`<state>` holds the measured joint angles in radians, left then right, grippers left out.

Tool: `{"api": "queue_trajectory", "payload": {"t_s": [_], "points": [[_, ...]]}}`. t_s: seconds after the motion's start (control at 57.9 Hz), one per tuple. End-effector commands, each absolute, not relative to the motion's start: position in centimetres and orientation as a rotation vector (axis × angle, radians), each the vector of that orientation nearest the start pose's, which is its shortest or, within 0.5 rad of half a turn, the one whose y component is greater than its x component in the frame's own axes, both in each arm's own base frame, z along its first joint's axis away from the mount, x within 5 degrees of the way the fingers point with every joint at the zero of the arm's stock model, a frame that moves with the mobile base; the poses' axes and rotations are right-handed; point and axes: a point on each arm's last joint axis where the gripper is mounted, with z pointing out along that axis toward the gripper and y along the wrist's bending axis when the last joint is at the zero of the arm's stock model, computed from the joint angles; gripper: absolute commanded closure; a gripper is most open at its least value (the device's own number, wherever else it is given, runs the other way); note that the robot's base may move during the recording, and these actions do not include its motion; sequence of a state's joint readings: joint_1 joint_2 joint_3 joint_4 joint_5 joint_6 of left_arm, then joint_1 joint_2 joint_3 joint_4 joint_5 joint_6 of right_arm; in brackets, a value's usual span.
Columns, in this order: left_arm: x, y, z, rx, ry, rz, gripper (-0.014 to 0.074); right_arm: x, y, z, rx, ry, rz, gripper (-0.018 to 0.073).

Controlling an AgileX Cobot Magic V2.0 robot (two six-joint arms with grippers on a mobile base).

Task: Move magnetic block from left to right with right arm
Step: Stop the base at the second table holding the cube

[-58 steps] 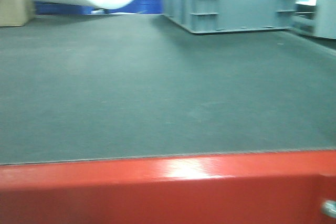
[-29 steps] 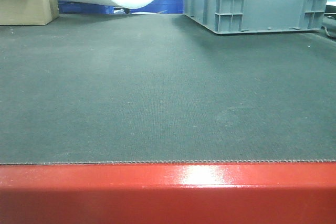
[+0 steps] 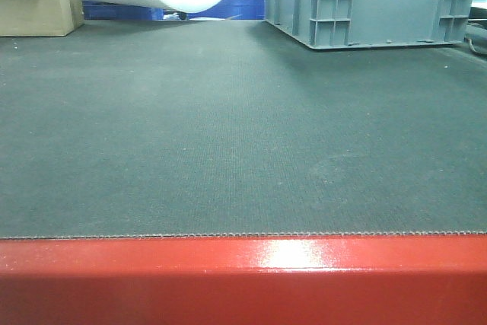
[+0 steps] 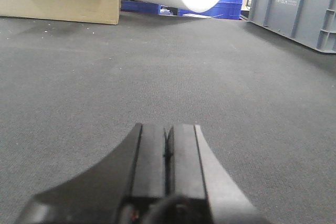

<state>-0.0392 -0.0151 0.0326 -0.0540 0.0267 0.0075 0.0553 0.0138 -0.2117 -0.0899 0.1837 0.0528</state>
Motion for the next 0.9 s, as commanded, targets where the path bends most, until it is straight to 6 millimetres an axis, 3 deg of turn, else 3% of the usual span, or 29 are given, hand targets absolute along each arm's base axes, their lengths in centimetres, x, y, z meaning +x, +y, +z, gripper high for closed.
{"api": "queue_trajectory", "payload": {"t_s": [0.0, 0.345, 0.518, 0.639, 0.881], "points": [[5.6, -0.2, 20.5, -0.011, 1.447, -0.081, 0.0722, 4.0, 0.1, 28.4, -0.062, 1.360, -0.013, 0.0295], [5.6, -0.2, 20.5, -0.011, 1.447, -0.081, 0.0722, 4.1, 0.1, 28.3, -0.036, 1.368, 0.025, 0.0295], [5.6, -0.2, 20.5, -0.011, 1.447, -0.081, 0.0722, 4.6, 0.3, 28.3, 0.033, 1.503, 0.133, 0.0295], [5.6, -0.2, 20.5, -0.011, 1.447, -0.081, 0.0722, 6.1, 0.5, 28.7, 0.029, 1.670, 0.133, 0.0295], [5.6, -0.2, 20.5, -0.011, 1.447, -0.081, 0.0722, 11.4, 1.0, 29.5, -0.011, 1.921, 0.103, 0.0295]]}}
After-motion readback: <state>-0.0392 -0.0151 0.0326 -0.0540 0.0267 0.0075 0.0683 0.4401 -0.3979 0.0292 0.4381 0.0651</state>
